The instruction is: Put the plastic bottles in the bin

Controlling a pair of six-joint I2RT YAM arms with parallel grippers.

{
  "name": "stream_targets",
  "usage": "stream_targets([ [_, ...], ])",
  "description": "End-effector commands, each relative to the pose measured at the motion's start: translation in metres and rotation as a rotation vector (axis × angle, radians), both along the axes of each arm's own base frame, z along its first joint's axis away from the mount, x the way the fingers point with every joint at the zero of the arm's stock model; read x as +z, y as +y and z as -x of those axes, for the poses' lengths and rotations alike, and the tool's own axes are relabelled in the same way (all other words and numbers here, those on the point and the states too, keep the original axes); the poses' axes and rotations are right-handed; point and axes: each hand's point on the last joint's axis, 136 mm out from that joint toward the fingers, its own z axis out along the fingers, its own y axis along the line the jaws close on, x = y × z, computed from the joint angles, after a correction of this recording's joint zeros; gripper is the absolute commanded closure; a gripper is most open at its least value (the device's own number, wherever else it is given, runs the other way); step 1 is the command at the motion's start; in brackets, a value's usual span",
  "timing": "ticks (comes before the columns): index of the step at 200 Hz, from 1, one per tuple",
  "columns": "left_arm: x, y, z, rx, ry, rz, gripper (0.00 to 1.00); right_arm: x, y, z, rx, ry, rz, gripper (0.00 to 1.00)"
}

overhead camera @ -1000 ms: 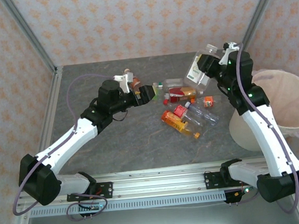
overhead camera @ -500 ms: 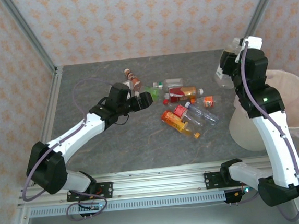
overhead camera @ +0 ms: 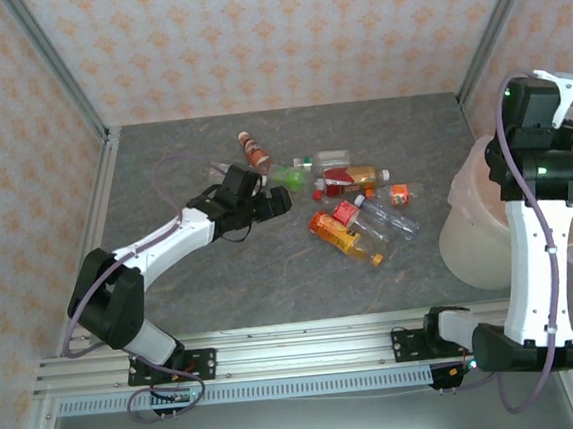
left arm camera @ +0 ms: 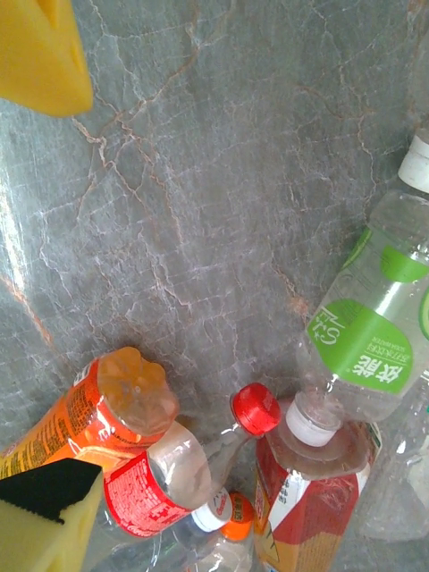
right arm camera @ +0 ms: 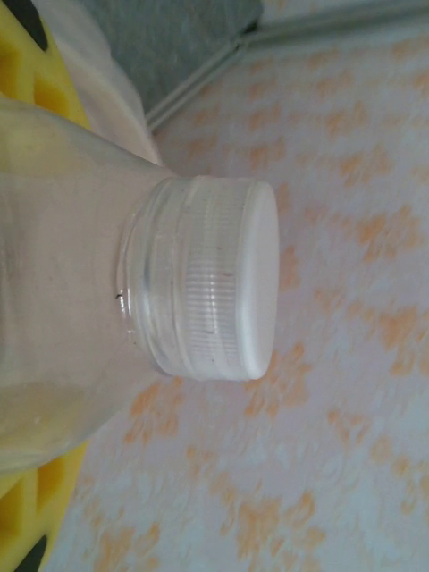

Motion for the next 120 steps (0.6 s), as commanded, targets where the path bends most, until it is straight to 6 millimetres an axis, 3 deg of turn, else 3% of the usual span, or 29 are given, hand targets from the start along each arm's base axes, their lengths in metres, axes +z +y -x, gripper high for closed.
stream_targets([
  [1,0.002,0.001,-0.007,0.017,0.015,-0.015,0.00,-0.017,-0.027,0.028,-0.131,0.107,0.049,0.69],
  [37,-0.009,-0.005,-0.010,0.006,0.052,-0.009,0.00,-0.044,-0.056,0.032,-0.226,0.038,0.016,0.69],
  [81,-0.025,-0.008,-0.010,0.012,0.092,-0.009,0.00,-0.076,-0.066,0.025,-0.244,0.158,0.016,0.67],
  [120,-0.025,-0.005,-0.008,0.006,0.101,-0.029,0.00,-0.095,-0.076,0.026,-0.294,0.201,0.065,0.65],
])
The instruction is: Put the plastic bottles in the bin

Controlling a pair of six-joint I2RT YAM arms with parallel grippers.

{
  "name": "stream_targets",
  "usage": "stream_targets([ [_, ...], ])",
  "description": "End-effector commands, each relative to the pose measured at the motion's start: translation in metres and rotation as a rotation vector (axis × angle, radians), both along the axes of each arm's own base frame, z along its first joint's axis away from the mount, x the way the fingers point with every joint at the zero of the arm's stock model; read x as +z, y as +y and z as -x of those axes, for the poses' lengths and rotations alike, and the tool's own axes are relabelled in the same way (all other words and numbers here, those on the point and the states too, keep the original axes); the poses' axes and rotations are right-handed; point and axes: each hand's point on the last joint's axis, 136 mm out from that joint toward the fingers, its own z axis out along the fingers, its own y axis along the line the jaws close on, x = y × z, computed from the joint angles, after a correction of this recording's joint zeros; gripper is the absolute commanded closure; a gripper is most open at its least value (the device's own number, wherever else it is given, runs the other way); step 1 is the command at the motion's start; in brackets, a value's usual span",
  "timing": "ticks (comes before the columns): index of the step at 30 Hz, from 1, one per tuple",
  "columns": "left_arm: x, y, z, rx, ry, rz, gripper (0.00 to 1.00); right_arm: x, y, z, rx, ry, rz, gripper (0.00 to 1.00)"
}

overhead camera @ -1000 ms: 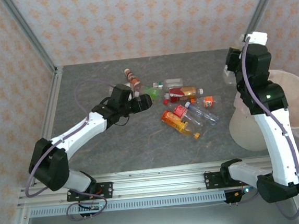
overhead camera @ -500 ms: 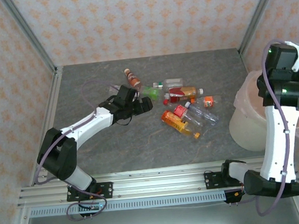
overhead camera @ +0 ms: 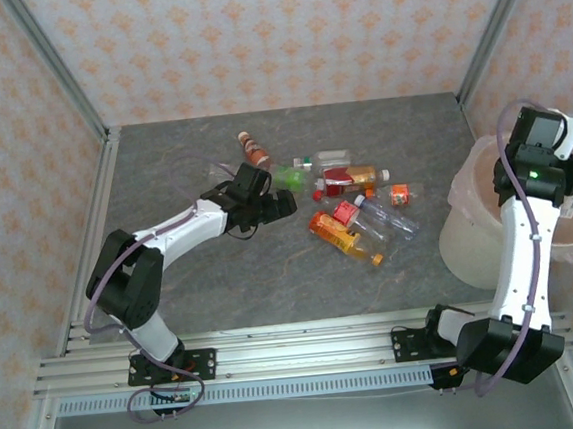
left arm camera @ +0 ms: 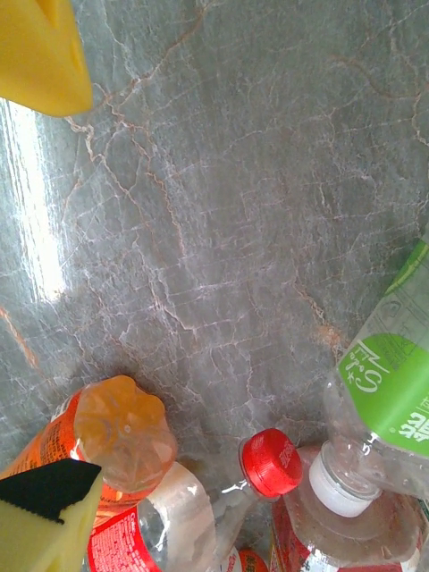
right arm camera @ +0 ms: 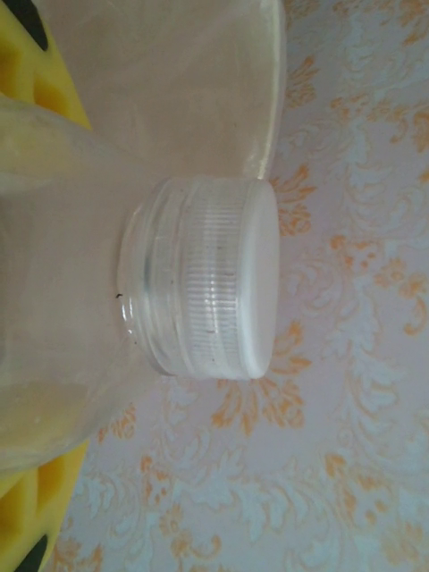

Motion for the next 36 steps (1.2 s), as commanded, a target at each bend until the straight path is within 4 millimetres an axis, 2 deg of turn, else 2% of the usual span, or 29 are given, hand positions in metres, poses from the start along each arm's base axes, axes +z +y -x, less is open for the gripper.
stream_targets([
  [1,0.009,0.004,-0.002,0.014,0.003,-0.009,0.00,-0.002,-0.011,0.005,-0.056,0.025,0.065,0.65],
  [3,0.010,0.008,-0.001,0.015,-0.001,-0.026,0.00,-0.011,-0.012,0.004,-0.055,0.033,0.049,0.63],
  [6,0.011,0.010,-0.001,0.013,-0.002,-0.040,0.00,-0.020,-0.014,0.005,-0.077,0.047,0.041,0.48],
  [11,0.010,0.011,-0.001,0.018,-0.001,-0.044,0.00,-0.017,-0.017,0.004,-0.108,0.055,0.051,0.33],
  [16,0.007,0.011,-0.001,0.026,0.006,-0.043,0.00,-0.013,-0.016,0.004,-0.109,0.038,0.037,0.25],
  [22,0.006,0.015,0.001,0.035,0.009,-0.058,0.00,0.003,-0.012,0.013,-0.117,-0.026,0.050,0.21],
  [26,0.005,0.018,0.002,0.049,0.009,-0.068,0.00,0.010,0.000,0.014,-0.053,-0.115,-0.001,0.15],
  [31,0.007,0.023,0.003,0.083,-0.005,-0.065,0.00,0.024,0.016,0.013,0.025,-0.235,-0.068,0.00],
  [36,0.007,0.029,0.003,0.113,-0.014,-0.070,0.00,0.036,0.047,0.000,0.171,-0.390,-0.175,0.01],
])
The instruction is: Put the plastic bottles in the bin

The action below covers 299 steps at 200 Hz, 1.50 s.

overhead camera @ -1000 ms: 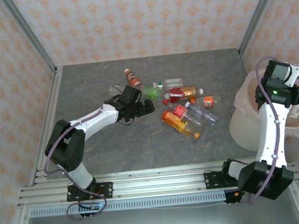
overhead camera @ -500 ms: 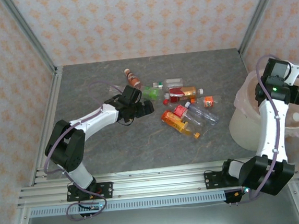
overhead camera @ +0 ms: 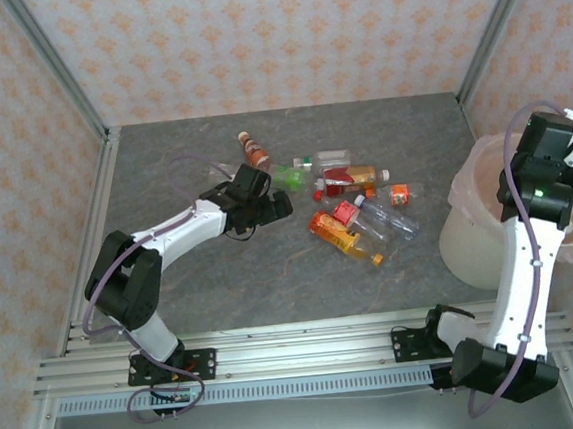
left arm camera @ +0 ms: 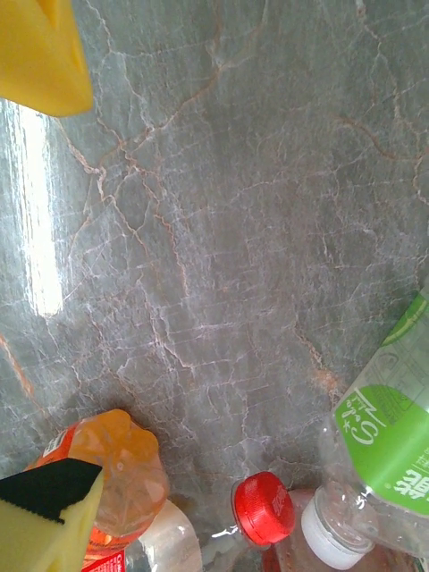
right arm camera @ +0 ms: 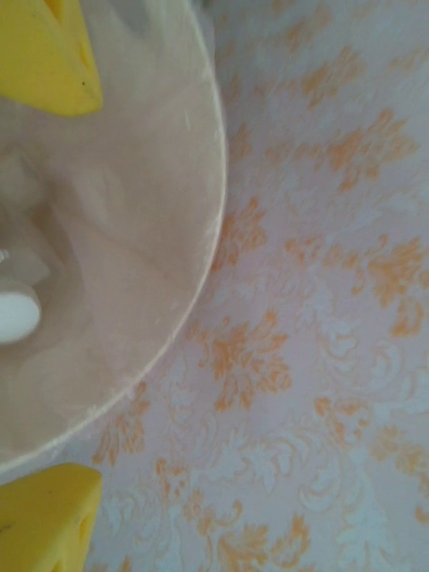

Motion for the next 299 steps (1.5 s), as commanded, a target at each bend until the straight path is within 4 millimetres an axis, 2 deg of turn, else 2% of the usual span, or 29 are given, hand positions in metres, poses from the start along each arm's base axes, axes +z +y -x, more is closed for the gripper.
stream_targets([
  [1,0.010,0.015,-0.001,0.065,-0.033,-0.016,0.00,0.006,0.031,-0.011,0.143,-0.139,-0.113,0.01],
  [18,0.011,0.016,0.000,0.071,-0.034,-0.011,0.00,0.014,0.056,-0.022,0.286,-0.237,-0.183,0.01],
  [52,0.017,0.021,0.001,0.092,-0.053,-0.015,0.00,0.028,0.123,-0.049,0.647,-0.413,-0.355,0.01],
  [78,0.025,0.021,-0.002,0.114,-0.060,0.043,0.00,0.043,0.166,-0.059,0.848,-0.545,-0.514,0.01],
  [96,0.030,0.022,-0.005,0.139,-0.065,0.093,0.00,0.048,0.200,-0.063,1.005,-0.572,-0.638,0.01],
  [119,0.036,0.032,-0.006,0.171,-0.086,0.081,0.00,0.046,0.227,-0.061,1.110,-0.564,-0.703,0.01],
  [142,0.040,0.042,-0.005,0.203,-0.099,0.057,0.00,0.031,0.248,-0.060,1.179,-0.499,-0.732,0.01],
  [174,0.038,0.056,0.000,0.271,-0.101,0.043,0.00,-0.004,0.288,-0.067,1.280,-0.359,-0.818,0.01],
  [198,0.035,0.070,0.006,0.334,-0.099,0.018,0.00,-0.043,0.322,-0.077,1.333,-0.202,-0.802,0.01],
  [215,0.033,0.082,0.013,0.378,-0.092,-0.015,0.00,-0.080,0.346,-0.085,1.371,-0.032,-0.713,0.01],
  [233,0.030,0.094,0.019,0.416,-0.078,-0.052,0.00,-0.128,0.375,-0.092,1.410,0.198,-0.609,0.01],
  [236,0.029,0.095,0.020,0.417,-0.075,-0.056,0.00,-0.132,0.380,-0.090,1.423,0.229,-0.592,0.01],
  [241,0.028,0.097,0.022,0.422,-0.070,-0.062,0.00,-0.153,0.392,-0.091,1.441,0.337,-0.568,0.01],
  [255,0.025,0.102,0.027,0.439,-0.063,-0.071,0.00,-0.188,0.415,-0.086,1.495,0.543,-0.483,0.01],
  [277,0.022,0.109,0.033,0.466,-0.061,-0.075,0.00,-0.236,0.433,-0.088,1.515,0.747,-0.346,0.01],
  [299,0.022,0.116,0.038,0.475,-0.060,-0.095,0.00,-0.264,0.440,-0.094,1.495,0.825,-0.350,0.01],
])
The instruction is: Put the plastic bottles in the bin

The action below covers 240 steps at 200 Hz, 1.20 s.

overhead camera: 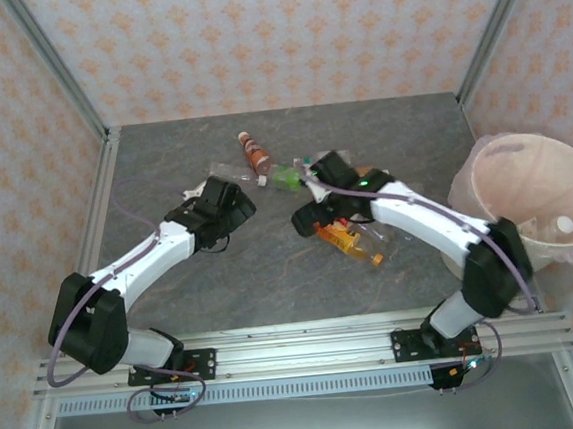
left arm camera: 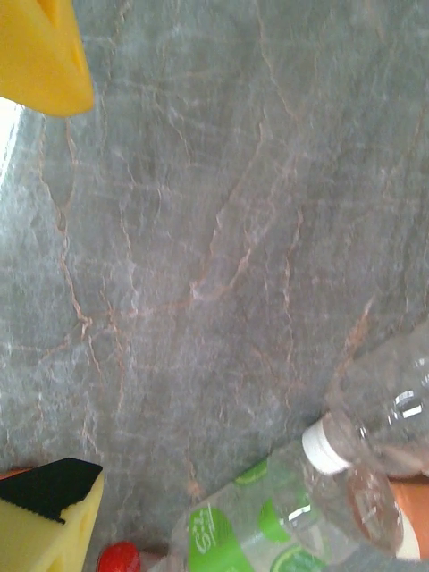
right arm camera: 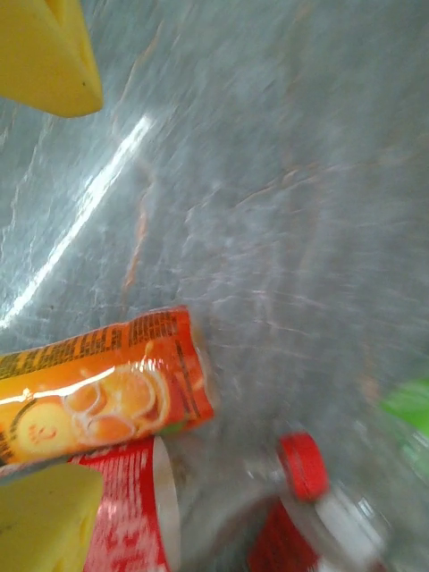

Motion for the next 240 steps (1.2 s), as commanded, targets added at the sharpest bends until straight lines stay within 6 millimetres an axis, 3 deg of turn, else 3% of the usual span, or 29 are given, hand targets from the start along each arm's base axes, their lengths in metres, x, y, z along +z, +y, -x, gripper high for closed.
stream_targets([
  [1,0.000,0.022,0.011,0.068,0.010,-0.056,0.00,-0.018,-0.012,-0.012,0.040,-0.020,0.164,0.00],
  [24,0.001,0.027,0.015,0.076,0.010,-0.074,0.00,-0.038,-0.012,-0.017,0.036,0.000,0.204,0.00],
  [54,-0.001,0.031,0.019,0.089,0.008,-0.076,0.00,-0.063,-0.012,-0.005,0.061,0.077,0.230,0.05],
  [129,-0.004,0.029,0.017,0.086,0.018,-0.068,0.00,-0.098,-0.034,0.006,0.039,0.094,0.386,0.14],
  [210,-0.007,0.030,0.019,0.093,0.027,-0.068,0.00,-0.106,-0.021,0.000,0.026,0.093,0.395,0.18],
  [240,-0.005,0.030,0.019,0.091,0.025,-0.070,0.00,-0.105,-0.022,-0.008,-0.004,0.061,0.430,0.27],
])
